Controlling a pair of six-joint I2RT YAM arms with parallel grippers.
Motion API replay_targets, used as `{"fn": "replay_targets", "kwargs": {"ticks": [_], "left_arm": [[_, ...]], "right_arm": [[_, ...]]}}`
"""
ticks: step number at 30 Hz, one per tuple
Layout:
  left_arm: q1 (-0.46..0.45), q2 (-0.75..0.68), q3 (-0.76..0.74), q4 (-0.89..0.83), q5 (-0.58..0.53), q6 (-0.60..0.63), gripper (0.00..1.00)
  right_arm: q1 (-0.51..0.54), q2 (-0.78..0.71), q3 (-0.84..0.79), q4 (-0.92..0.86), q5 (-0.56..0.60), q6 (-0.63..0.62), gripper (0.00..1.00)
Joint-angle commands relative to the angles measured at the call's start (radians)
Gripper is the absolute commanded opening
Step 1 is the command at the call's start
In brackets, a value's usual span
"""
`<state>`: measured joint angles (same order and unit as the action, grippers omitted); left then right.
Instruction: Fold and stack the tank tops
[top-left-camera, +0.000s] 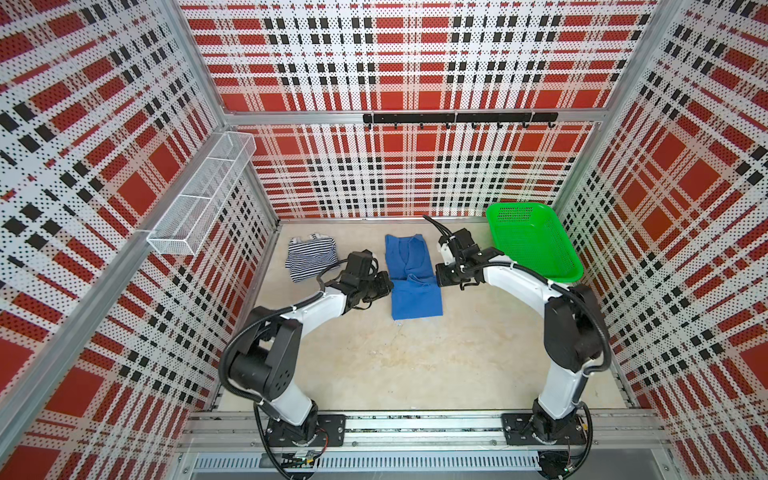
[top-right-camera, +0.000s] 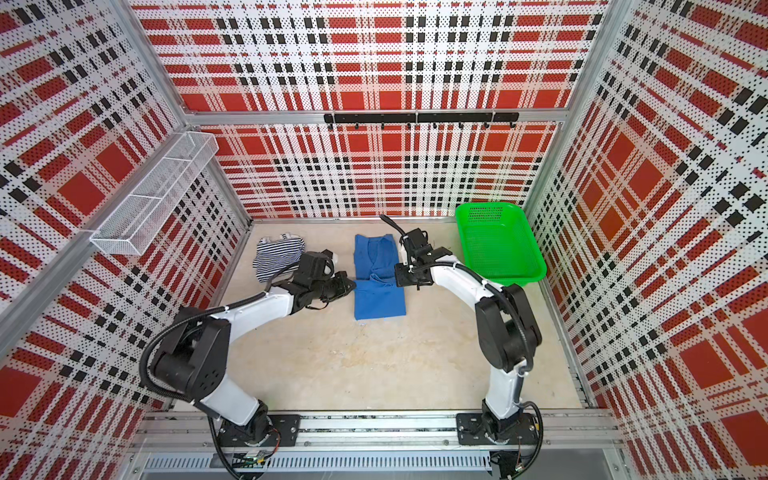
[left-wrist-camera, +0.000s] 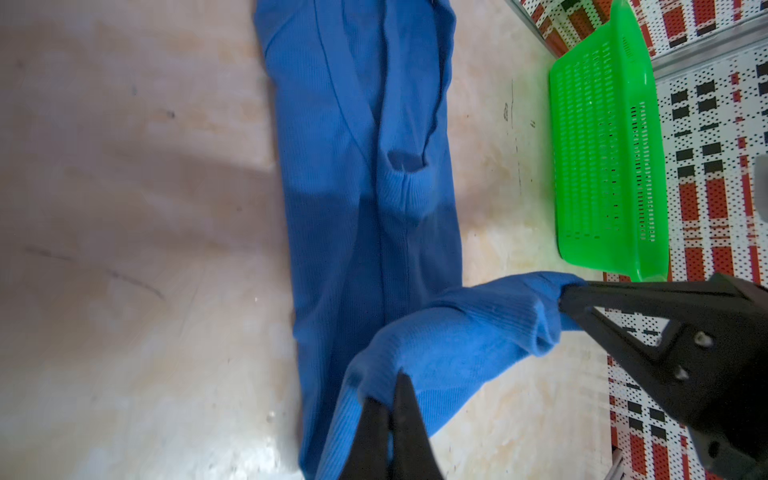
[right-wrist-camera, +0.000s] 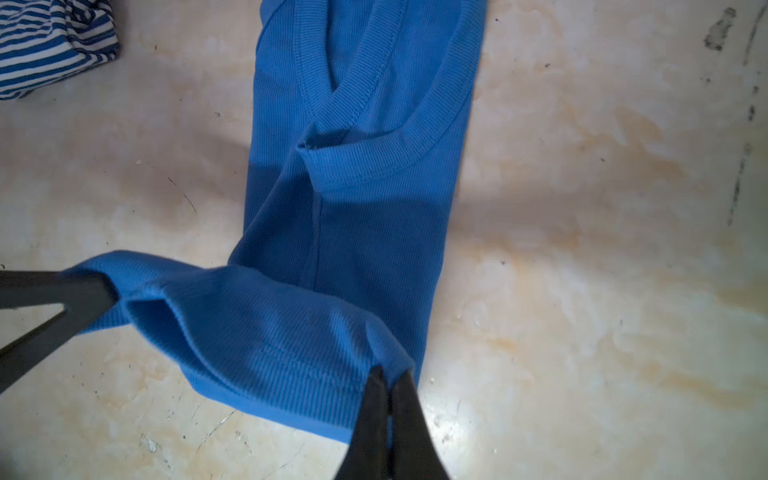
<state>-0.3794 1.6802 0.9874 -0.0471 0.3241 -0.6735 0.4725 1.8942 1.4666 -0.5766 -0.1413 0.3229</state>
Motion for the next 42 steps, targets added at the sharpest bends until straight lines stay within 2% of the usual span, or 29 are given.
{"fn": "replay_targets", "kwargs": {"ticks": [1, 2, 3, 4, 5, 6, 7, 9, 11, 13, 16, 19, 21, 27, 34, 36, 38, 40, 42], "left_arm": [[0.031, 0.109, 0.076, 0.065, 0.040, 0.065, 0.00], [0.042, 0.141, 0.103, 0.072, 0.044, 0.069, 0.00], [0.055, 0.175, 0.125, 0.091, 0.051, 0.069, 0.05], [0.069, 0.208, 0.145, 0.115, 0.064, 0.067, 0.27], [0.080, 0.235, 0.170, 0.125, 0.077, 0.069, 0.39], [0.092, 0.258, 0.203, 0.114, 0.086, 0.073, 0.44], [0.101, 0.266, 0.222, 0.103, 0.084, 0.074, 0.50], [0.110, 0.230, 0.210, 0.104, 0.048, 0.068, 0.55], [0.112, 0.173, 0.156, 0.101, 0.016, 0.061, 0.59], [0.096, 0.101, 0.060, 0.110, -0.007, 0.044, 0.59], [0.045, 0.022, -0.085, 0.139, -0.018, -0.006, 0.59], [-0.018, -0.057, -0.244, 0.209, -0.030, -0.116, 0.59], [-0.060, -0.093, -0.321, 0.233, -0.047, -0.173, 0.59], [-0.122, -0.111, -0.462, 0.372, -0.066, -0.319, 0.61], [-0.155, -0.008, -0.473, 0.486, -0.083, -0.377, 0.59], [-0.156, 0.027, -0.482, 0.550, -0.076, -0.403, 0.54], [-0.162, 0.049, -0.484, 0.589, -0.079, -0.417, 0.45], [-0.166, 0.061, -0.485, 0.615, -0.091, -0.422, 0.35], [-0.164, 0.065, -0.484, 0.628, -0.098, -0.422, 0.21]], "right_arm": [[-0.034, 0.100, 0.084, 0.022, -0.048, -0.062, 0.00], [-0.044, 0.133, 0.113, 0.037, -0.064, -0.069, 0.00], [-0.054, 0.165, 0.141, 0.065, -0.079, -0.074, 0.16], [-0.064, 0.193, 0.163, 0.100, -0.093, -0.077, 0.36], [-0.073, 0.208, 0.176, 0.133, -0.116, -0.080, 0.52], [-0.084, 0.217, 0.186, 0.168, -0.148, -0.075, 0.65], [-0.097, 0.215, 0.191, 0.193, -0.175, -0.070, 0.74], [-0.113, 0.184, 0.185, 0.198, -0.161, -0.068, 0.77], [-0.127, 0.129, 0.154, 0.164, -0.104, -0.066, 0.77], [-0.138, 0.058, 0.083, 0.129, -0.076, -0.046, 0.72], [-0.136, -0.035, -0.082, 0.149, -0.143, 0.017, 0.64], [-0.115, -0.133, -0.268, 0.222, -0.197, 0.104, 0.51], [-0.095, -0.197, -0.396, 0.286, -0.227, 0.174, 0.46], [-0.045, -0.267, -0.571, 0.429, -0.241, 0.310, 0.49], [-0.006, -0.199, -0.647, 0.595, -0.230, 0.409, 0.50], [-0.005, -0.178, -0.663, 0.635, -0.223, 0.426, 0.47], [-0.005, -0.157, -0.673, 0.672, -0.224, 0.452, 0.42], [0.001, -0.136, -0.675, 0.698, -0.217, 0.465, 0.33], [0.006, -0.124, -0.673, 0.712, -0.215, 0.475, 0.21]]}}
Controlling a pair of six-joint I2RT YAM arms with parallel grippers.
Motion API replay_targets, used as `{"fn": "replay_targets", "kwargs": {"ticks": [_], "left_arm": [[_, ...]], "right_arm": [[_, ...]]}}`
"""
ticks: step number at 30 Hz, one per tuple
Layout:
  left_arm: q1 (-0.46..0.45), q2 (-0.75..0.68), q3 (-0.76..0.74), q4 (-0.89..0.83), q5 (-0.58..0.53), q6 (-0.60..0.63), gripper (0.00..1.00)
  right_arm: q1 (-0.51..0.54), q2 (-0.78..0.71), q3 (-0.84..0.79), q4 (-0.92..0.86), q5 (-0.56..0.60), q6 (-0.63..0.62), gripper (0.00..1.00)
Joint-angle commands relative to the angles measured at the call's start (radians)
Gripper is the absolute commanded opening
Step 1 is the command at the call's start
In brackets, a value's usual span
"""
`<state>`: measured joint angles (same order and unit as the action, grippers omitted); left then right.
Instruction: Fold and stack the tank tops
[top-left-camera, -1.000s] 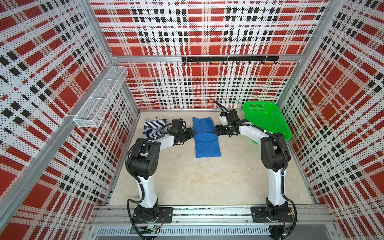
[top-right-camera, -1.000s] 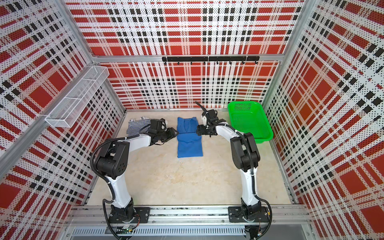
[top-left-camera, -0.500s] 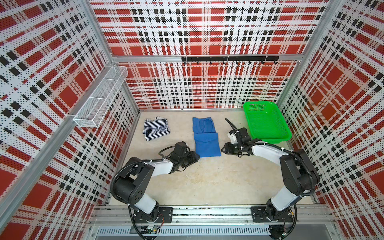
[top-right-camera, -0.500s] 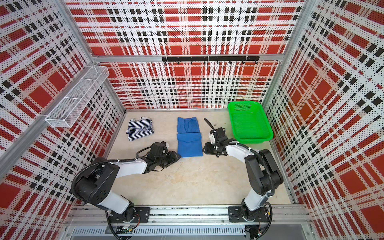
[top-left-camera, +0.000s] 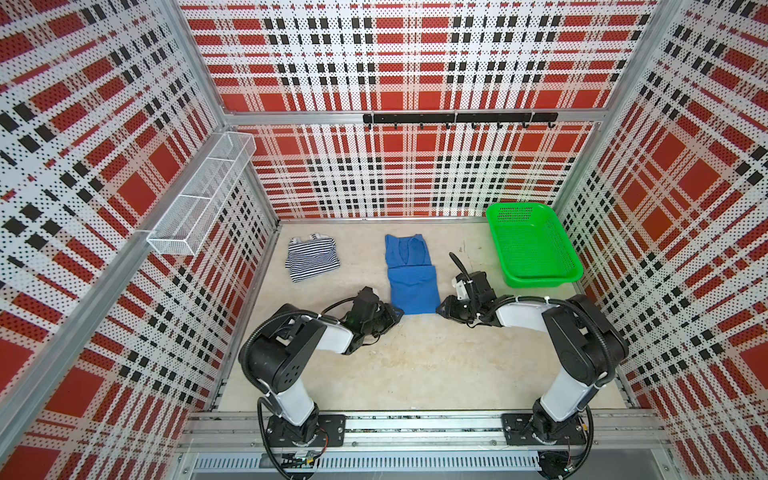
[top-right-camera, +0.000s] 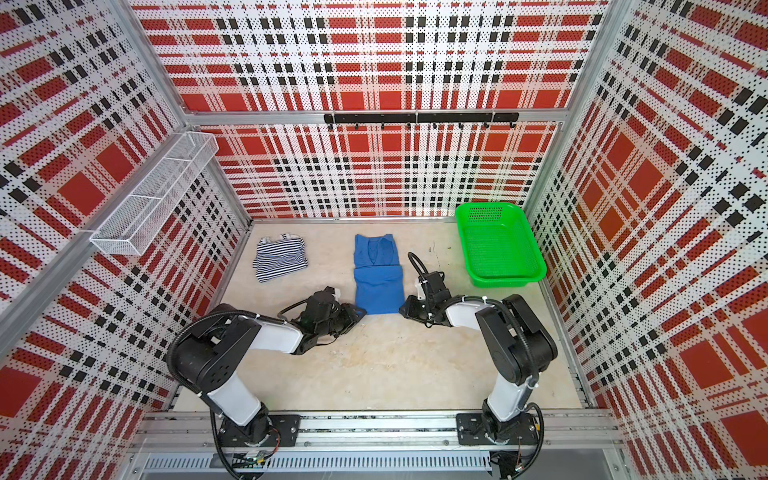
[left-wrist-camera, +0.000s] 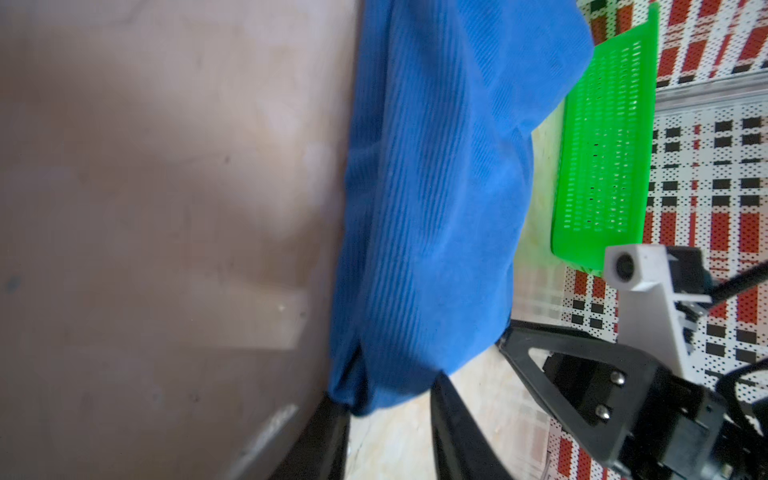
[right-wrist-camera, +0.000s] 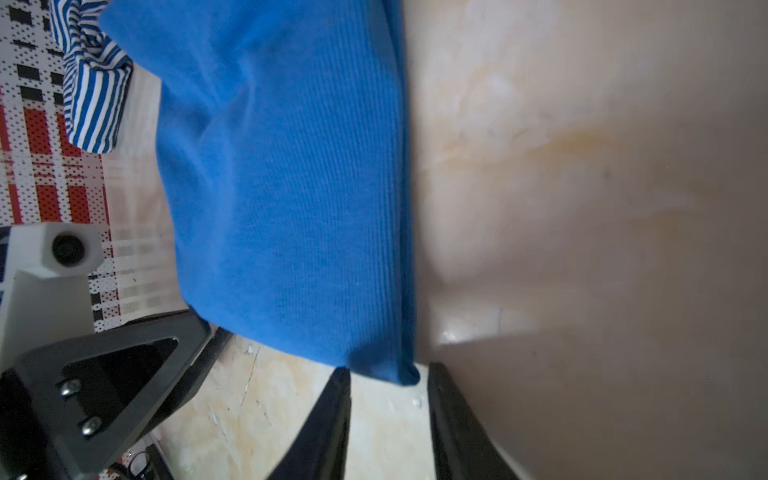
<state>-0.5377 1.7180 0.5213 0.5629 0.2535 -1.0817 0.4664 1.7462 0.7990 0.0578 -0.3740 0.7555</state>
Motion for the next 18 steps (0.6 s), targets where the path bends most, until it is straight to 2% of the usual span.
{"fn": "replay_targets", "kwargs": {"ticks": [1, 3, 4, 9, 15, 18], "left_arm": [[-0.006, 0.026, -0.013, 0.017, -0.030, -0.010, 0.13], [-0.009, 0.021, -0.009, 0.017, -0.027, -0.006, 0.00], [-0.010, 0.013, -0.007, 0.011, -0.025, -0.004, 0.00], [-0.032, -0.084, -0.024, -0.090, -0.072, 0.018, 0.00], [-0.118, -0.318, -0.036, -0.380, -0.228, 0.049, 0.00], [-0.158, -0.427, -0.048, -0.479, -0.272, 0.032, 0.00]], "right_arm": [[0.016, 0.021, -0.006, 0.087, 0.021, 0.046, 0.15], [0.024, 0.006, -0.008, 0.077, 0.032, 0.047, 0.03], [0.029, -0.010, -0.011, 0.067, 0.046, 0.041, 0.00], [0.045, -0.095, -0.043, 0.000, 0.065, 0.020, 0.00], [0.122, -0.244, -0.081, -0.136, 0.130, 0.003, 0.00], [0.165, -0.314, -0.082, -0.236, 0.169, 0.007, 0.00]]}}
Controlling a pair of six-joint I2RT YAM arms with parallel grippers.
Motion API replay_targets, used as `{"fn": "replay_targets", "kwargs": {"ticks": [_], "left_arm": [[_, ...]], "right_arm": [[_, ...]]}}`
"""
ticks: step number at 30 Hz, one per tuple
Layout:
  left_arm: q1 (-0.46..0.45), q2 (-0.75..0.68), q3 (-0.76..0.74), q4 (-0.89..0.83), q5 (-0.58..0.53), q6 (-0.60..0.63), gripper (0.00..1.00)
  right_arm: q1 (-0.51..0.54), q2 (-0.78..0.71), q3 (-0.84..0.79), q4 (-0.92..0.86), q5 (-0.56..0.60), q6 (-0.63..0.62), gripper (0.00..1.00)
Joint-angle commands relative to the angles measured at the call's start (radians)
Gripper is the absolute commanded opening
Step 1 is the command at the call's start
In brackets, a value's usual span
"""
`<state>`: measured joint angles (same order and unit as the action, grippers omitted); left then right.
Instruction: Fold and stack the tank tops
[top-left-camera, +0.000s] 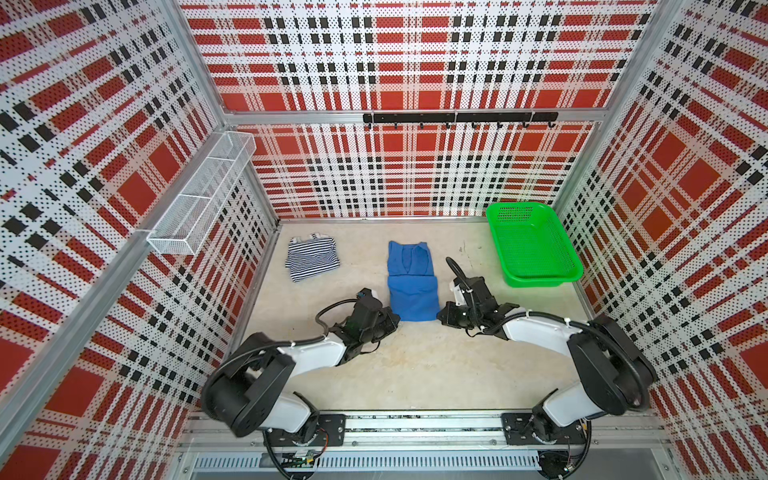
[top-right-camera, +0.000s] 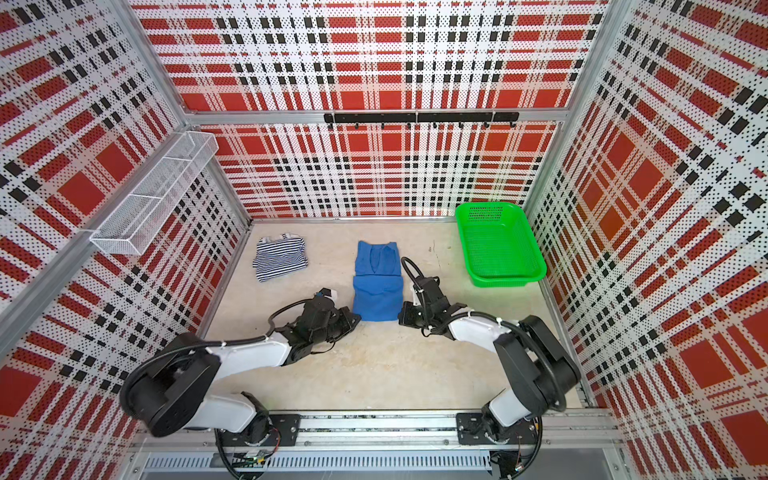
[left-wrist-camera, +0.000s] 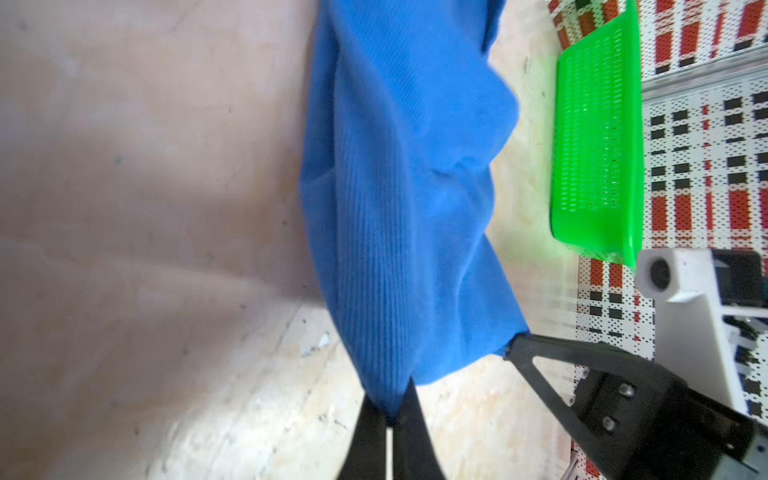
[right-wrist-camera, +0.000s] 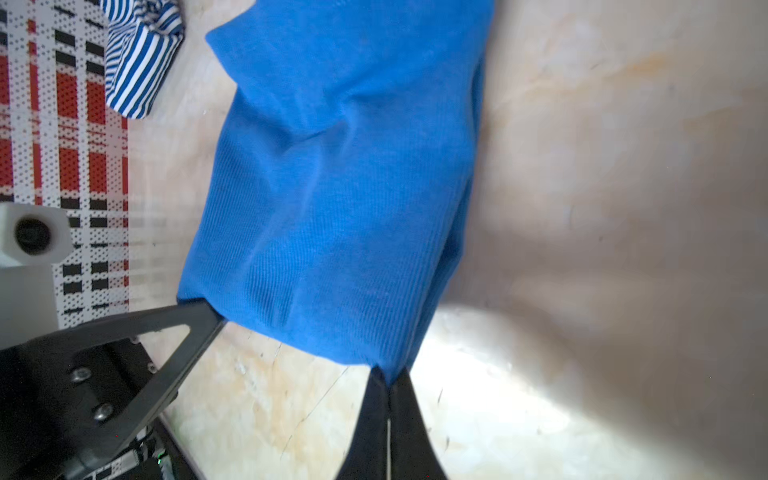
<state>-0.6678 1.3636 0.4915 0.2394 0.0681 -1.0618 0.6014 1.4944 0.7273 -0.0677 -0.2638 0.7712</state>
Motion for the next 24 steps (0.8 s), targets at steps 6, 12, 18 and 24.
{"fn": "replay_targets", "kwargs": {"ticks": [6, 12, 18, 24], "left_arm": [[-0.076, -0.207, 0.031, -0.310, -0.125, -0.010, 0.00], [-0.012, -0.215, 0.162, -0.409, -0.109, 0.098, 0.00], [0.093, -0.103, 0.280, -0.383, -0.049, 0.246, 0.00], [0.195, 0.067, 0.415, -0.323, 0.018, 0.381, 0.00]], "right_arm": [[0.081, -0.184, 0.040, -0.287, 0.095, 0.013, 0.00], [0.072, -0.176, 0.220, -0.426, 0.162, -0.072, 0.00], [0.000, -0.044, 0.400, -0.458, 0.160, -0.191, 0.00], [-0.074, 0.113, 0.550, -0.430, 0.106, -0.281, 0.00]]}}
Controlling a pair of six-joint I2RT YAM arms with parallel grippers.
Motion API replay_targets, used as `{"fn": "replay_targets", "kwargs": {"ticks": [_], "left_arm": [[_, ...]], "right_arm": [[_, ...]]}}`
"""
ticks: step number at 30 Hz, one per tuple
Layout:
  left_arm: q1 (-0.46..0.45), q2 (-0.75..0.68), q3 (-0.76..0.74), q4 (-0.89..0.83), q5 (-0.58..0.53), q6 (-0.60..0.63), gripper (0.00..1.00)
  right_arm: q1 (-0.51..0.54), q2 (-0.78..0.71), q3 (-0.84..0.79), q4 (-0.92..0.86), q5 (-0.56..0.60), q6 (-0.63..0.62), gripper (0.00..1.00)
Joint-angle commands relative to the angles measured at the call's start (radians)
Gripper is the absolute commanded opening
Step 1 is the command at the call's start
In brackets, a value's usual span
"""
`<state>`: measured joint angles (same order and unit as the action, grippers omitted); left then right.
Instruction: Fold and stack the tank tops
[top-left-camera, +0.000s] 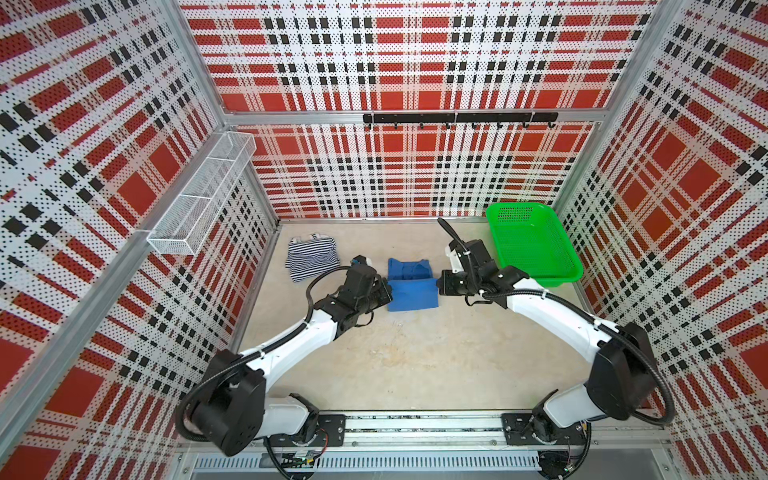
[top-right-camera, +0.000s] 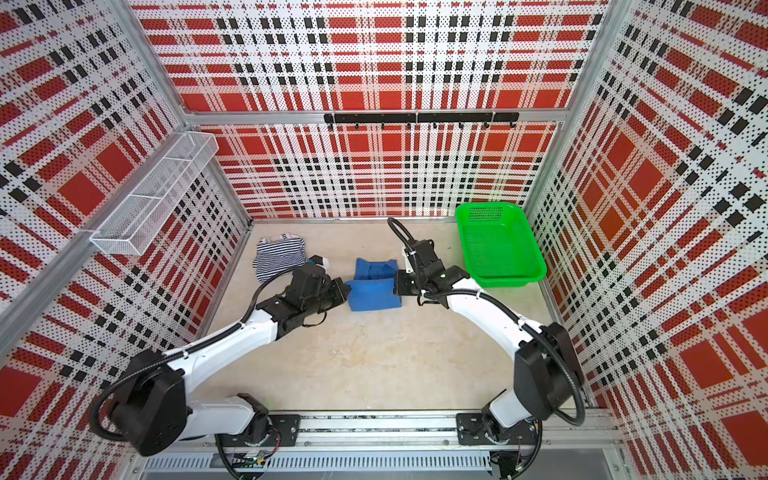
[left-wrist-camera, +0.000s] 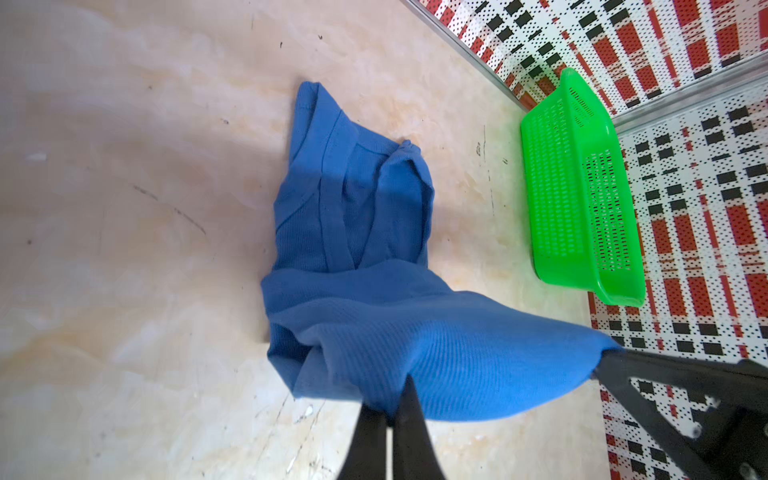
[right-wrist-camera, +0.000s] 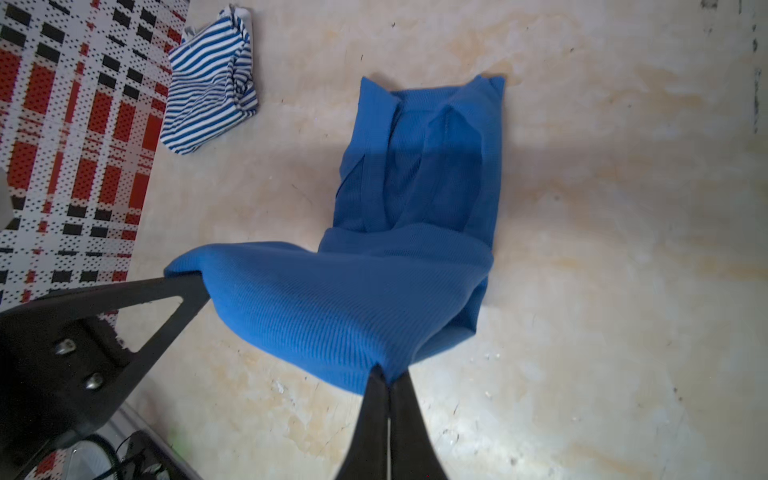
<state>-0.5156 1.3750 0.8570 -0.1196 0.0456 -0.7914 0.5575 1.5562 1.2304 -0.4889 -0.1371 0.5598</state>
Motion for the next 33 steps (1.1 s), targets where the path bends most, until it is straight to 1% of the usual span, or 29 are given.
{"fn": "replay_targets", "kwargs": {"ticks": [1, 5, 10, 14, 17, 18, 20, 22, 23, 24, 25, 26, 28, 29, 30, 31, 33], "left_arm": [[0.057, 0.083, 0.065, 0.048, 0.054, 0.123, 0.00], [0.120, 0.205, 0.126, 0.113, 0.117, 0.163, 0.00], [0.183, 0.371, 0.240, 0.166, 0.166, 0.215, 0.00], [0.221, 0.517, 0.359, 0.217, 0.201, 0.248, 0.00], [0.234, 0.623, 0.460, 0.246, 0.225, 0.278, 0.00], [0.236, 0.656, 0.493, 0.250, 0.232, 0.288, 0.03], [0.238, 0.724, 0.561, 0.271, 0.250, 0.307, 0.04], [0.236, 0.781, 0.621, 0.279, 0.270, 0.324, 0.08], [0.236, 0.806, 0.649, 0.276, 0.276, 0.330, 0.12], [0.236, 0.826, 0.673, 0.271, 0.280, 0.338, 0.20], [0.238, 0.840, 0.691, 0.262, 0.277, 0.345, 0.31], [0.241, 0.850, 0.706, 0.249, 0.273, 0.355, 0.40], [0.248, 0.853, 0.716, 0.223, 0.262, 0.366, 0.50], [0.251, 0.843, 0.706, 0.213, 0.255, 0.367, 0.55], [0.255, 0.823, 0.685, 0.207, 0.244, 0.368, 0.60], [0.259, 0.805, 0.662, 0.205, 0.227, 0.367, 0.65], [0.258, 0.774, 0.610, 0.210, 0.202, 0.364, 0.78]], "right_arm": [[-0.037, 0.076, 0.064, -0.002, -0.036, -0.074, 0.00], [-0.067, 0.194, 0.142, 0.014, -0.077, -0.098, 0.00], [-0.105, 0.332, 0.258, 0.027, -0.082, -0.133, 0.00], [-0.151, 0.463, 0.354, 0.056, -0.110, -0.143, 0.00], [-0.188, 0.551, 0.430, 0.084, -0.121, -0.143, 0.00], [-0.195, 0.576, 0.455, 0.087, -0.121, -0.143, 0.00], [-0.210, 0.622, 0.505, 0.097, -0.105, -0.151, 0.00], [-0.225, 0.666, 0.553, 0.081, -0.099, -0.154, 0.00], [-0.232, 0.684, 0.572, 0.076, -0.105, -0.154, 0.00], [-0.239, 0.701, 0.583, 0.081, -0.103, -0.152, 0.00], [-0.244, 0.714, 0.596, 0.080, -0.100, -0.155, 0.07], [-0.250, 0.728, 0.609, 0.078, -0.098, -0.161, 0.18], [-0.254, 0.736, 0.618, 0.090, -0.106, -0.181, 0.44], [-0.257, 0.727, 0.619, 0.089, -0.115, -0.188, 0.52], [-0.256, 0.711, 0.609, 0.086, -0.120, -0.193, 0.59], [-0.257, 0.691, 0.591, 0.087, -0.117, -0.187, 0.60], [-0.256, 0.630, 0.513, 0.097, -0.114, -0.146, 0.60]]}}
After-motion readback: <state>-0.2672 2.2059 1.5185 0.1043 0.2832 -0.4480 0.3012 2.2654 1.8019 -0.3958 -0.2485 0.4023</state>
